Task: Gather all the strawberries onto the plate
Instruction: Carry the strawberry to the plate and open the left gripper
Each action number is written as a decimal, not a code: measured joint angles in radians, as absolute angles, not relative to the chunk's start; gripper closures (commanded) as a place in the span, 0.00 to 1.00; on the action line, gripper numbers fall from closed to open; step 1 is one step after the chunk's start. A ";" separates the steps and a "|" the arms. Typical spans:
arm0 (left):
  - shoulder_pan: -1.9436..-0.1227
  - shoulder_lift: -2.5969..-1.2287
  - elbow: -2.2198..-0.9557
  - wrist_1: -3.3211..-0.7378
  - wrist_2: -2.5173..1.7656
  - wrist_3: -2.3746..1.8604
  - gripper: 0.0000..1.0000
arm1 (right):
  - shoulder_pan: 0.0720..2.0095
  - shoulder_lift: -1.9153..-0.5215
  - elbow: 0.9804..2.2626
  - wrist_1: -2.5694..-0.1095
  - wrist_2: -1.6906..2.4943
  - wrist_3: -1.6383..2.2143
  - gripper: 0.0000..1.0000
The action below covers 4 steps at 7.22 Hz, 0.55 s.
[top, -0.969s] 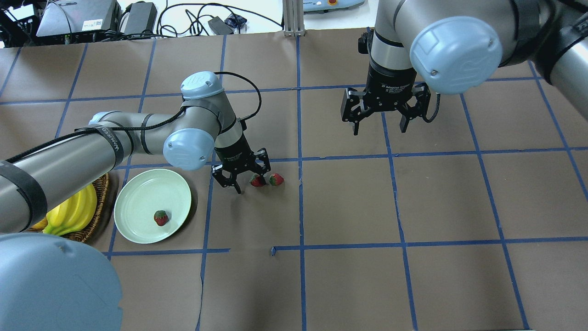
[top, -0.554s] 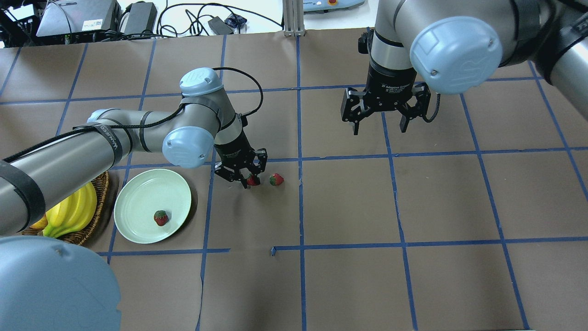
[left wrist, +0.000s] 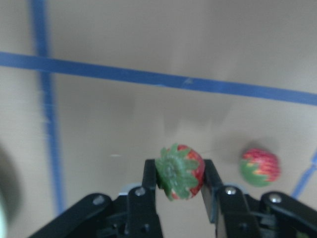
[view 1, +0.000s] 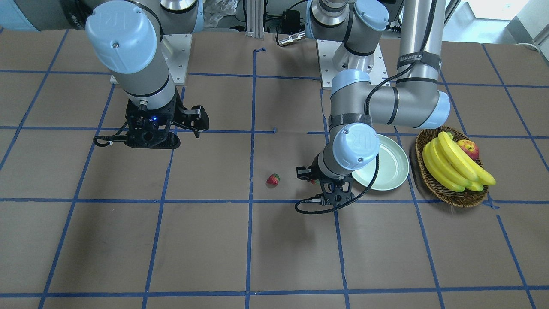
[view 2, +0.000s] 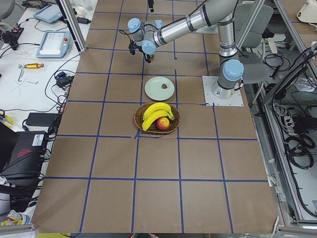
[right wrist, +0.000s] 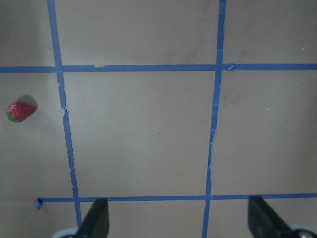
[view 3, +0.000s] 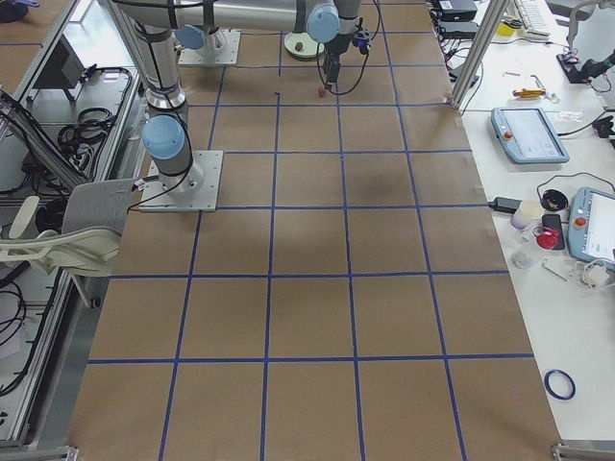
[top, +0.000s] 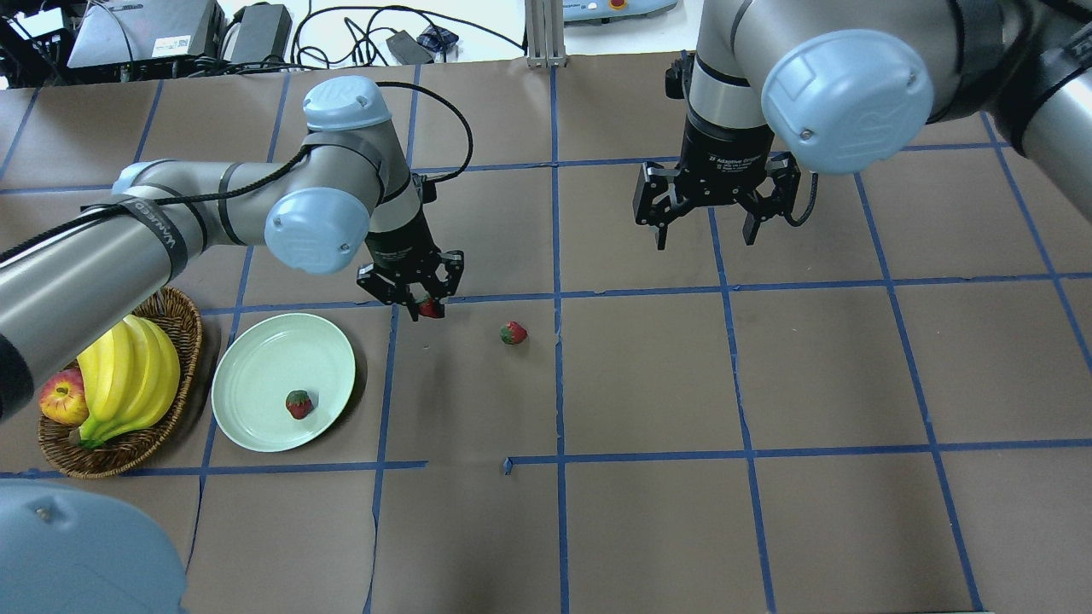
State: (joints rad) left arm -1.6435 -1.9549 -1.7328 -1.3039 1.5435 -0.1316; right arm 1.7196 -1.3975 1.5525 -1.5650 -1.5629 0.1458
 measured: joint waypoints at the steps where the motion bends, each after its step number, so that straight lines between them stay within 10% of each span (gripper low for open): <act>1: -1.595 -1.932 -1.732 -1.360 1.607 -0.027 1.00 | 1.720 -1.398 1.552 -1.566 -1.563 0.146 0.00; 3: -1.489 -1.905 -1.748 -1.411 1.715 0.181 1.00 | 1.720 -1.397 1.552 -1.569 -1.563 0.146 0.00; 4: -1.433 -1.903 -1.763 -1.419 1.760 0.280 0.55 | 1.720 -1.397 1.552 -1.572 -1.563 0.146 0.00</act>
State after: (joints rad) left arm -1.4327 -1.9033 -1.7628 -1.4188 1.7601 0.2797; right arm 1.7196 -1.3975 1.5524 -1.5716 -1.5631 0.1457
